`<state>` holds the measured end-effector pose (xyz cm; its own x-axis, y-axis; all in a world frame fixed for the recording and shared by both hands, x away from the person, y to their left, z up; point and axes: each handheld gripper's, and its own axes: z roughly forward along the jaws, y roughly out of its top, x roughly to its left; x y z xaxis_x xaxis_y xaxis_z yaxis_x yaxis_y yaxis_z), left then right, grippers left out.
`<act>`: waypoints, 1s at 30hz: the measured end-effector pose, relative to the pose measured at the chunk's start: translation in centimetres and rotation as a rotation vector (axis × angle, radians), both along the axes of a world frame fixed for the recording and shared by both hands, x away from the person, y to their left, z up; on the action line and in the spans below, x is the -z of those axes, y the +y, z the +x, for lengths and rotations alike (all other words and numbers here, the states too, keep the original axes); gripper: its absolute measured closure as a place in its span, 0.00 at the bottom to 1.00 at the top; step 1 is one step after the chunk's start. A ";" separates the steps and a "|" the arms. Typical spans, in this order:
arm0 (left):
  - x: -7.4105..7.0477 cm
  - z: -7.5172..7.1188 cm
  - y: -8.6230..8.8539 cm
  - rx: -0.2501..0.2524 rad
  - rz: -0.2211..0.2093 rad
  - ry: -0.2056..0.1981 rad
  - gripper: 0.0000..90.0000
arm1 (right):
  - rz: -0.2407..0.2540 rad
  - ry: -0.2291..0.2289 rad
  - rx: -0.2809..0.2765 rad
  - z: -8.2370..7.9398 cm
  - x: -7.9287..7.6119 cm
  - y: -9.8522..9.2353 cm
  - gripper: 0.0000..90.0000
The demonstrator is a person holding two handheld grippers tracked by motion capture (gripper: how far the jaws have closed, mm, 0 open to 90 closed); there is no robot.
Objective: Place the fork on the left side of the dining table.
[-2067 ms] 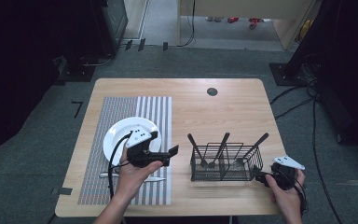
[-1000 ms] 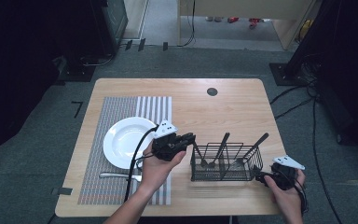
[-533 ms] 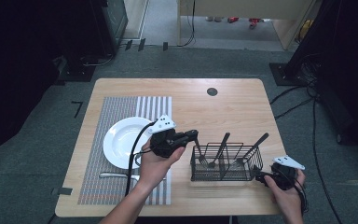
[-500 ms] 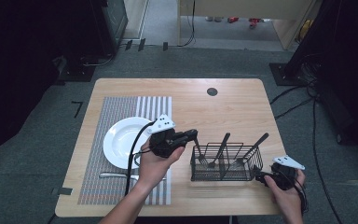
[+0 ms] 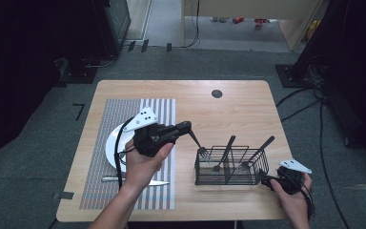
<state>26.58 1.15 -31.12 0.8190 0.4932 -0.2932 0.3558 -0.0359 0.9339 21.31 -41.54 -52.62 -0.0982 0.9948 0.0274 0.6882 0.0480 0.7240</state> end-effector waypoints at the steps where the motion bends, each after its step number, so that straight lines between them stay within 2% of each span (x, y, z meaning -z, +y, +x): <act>1: 0.0 0.0 0.0 0.000 0.000 0.000 0.99 | 0.000 0.000 0.000 0.0 0.0 0.0 0.08; 3: -0.6 0.0 0.7 0.009 -0.030 -0.007 0.99 | 0.000 0.001 0.000 0.0 0.0 0.0 0.08; 4: -0.8 0.1 0.9 0.029 -0.044 -0.006 0.99 | 0.000 0.000 -0.001 0.0 0.0 0.0 0.08; 5: -0.9 0.3 1.2 0.034 -0.060 0.007 0.99 | -0.001 0.000 -0.001 0.0 0.0 0.0 0.08; 10: -1.4 0.8 2.1 0.014 -0.077 -0.003 0.99 | 0.001 0.001 0.001 0.0 0.0 0.0 0.08; 11: -1.4 1.0 2.5 0.010 -0.084 -0.017 0.99 | 0.001 0.001 0.001 0.0 0.0 0.0 0.08; 12: -1.4 1.2 2.9 -0.010 -0.092 -0.019 0.99 | 0.001 0.001 0.001 0.0 0.0 0.0 0.08; 15: -1.2 1.7 3.6 -0.028 -0.109 -0.025 0.99 | 0.000 0.001 0.000 0.0 0.0 0.0 0.08; 16: -0.9 2.1 4.3 -0.070 -0.130 -0.020 0.99 | 0.001 0.001 0.002 0.0 0.0 0.0 0.08; 20: -0.3 3.3 6.0 -0.149 -0.147 -0.007 0.99 | 0.001 0.001 0.001 0.0 0.0 0.0 0.08; 22: -0.1 3.7 6.4 -0.166 -0.153 -0.005 0.99 | 0.001 0.001 0.001 0.0 0.0 0.0 0.08; 23: 0.3 4.5 7.2 -0.194 -0.165 0.005 0.99 | 0.001 0.001 0.001 0.0 0.0 0.0 0.08; 26: 1.1 5.5 8.1 -0.242 -0.187 0.015 0.99 | 0.001 0.001 0.001 0.0 0.0 0.0 0.08; 27: 1.1 5.5 8.1 -0.242 -0.187 0.015 0.99 | 0.001 0.001 0.001 0.0 0.0 0.0 0.08; 30: 2.3 6.9 9.2 -0.309 -0.215 0.037 0.99 | 0.001 0.001 0.001 0.0 0.0 0.0 0.08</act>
<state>33.49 10.39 -33.42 0.6284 0.6393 -0.4431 0.3527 0.2736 0.8949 21.31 -41.54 -52.61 -0.0973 0.9948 0.0287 0.6889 0.0465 0.7234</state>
